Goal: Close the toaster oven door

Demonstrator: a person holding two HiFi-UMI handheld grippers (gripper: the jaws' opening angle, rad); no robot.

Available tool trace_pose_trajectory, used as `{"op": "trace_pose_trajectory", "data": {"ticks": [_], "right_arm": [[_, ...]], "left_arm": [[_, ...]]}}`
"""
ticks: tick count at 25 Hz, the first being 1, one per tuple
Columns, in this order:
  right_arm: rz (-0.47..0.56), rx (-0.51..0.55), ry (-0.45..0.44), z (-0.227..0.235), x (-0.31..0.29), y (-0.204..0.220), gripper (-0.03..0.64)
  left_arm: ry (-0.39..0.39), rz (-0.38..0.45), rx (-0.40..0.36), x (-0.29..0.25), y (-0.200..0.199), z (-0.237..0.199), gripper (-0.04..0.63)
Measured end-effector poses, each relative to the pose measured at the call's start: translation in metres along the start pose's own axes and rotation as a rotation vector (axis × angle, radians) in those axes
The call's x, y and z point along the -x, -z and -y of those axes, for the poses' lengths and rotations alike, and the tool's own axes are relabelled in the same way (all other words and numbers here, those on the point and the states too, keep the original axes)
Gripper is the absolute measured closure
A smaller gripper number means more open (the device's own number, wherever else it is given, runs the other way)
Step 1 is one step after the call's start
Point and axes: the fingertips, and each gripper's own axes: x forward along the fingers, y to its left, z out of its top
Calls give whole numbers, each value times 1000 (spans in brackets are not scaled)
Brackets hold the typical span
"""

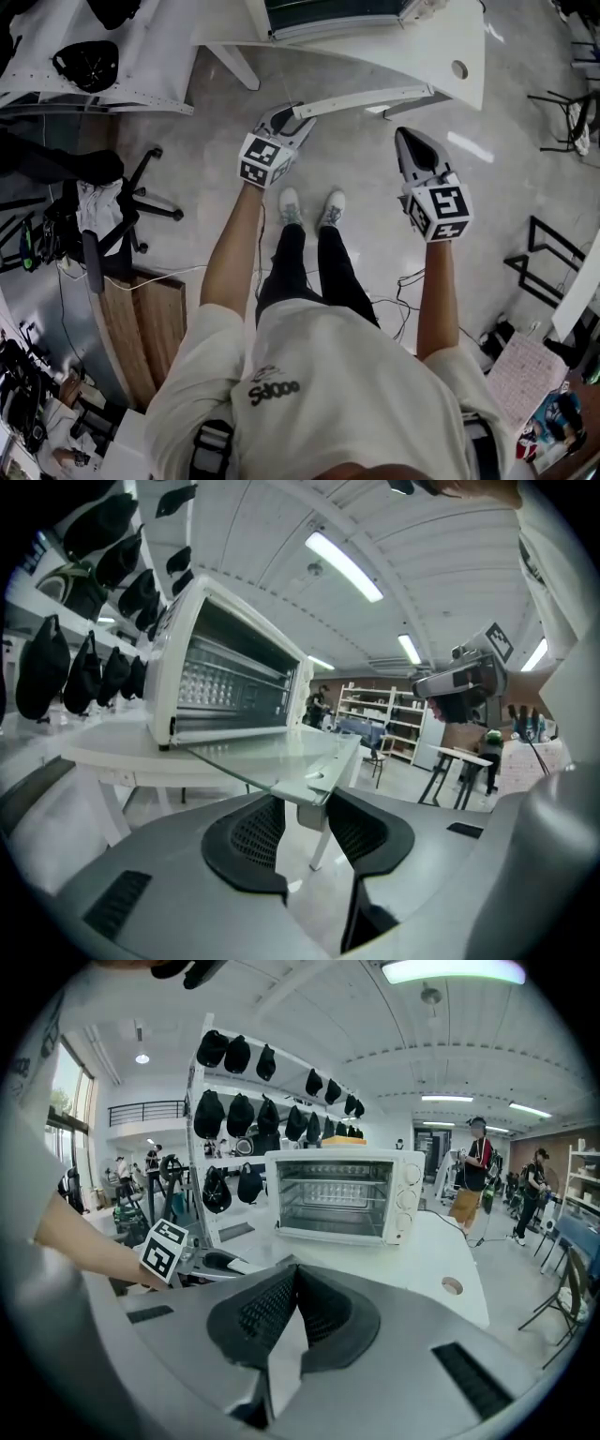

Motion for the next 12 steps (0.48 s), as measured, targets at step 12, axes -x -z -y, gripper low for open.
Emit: {"op": "trace_pose_trajectory", "data": {"ticks": [12], "right_arm": [[96,23,16,6,38,-72,607]], "left_arm": [[-11,138,127,23,-102,-4,469]]}}
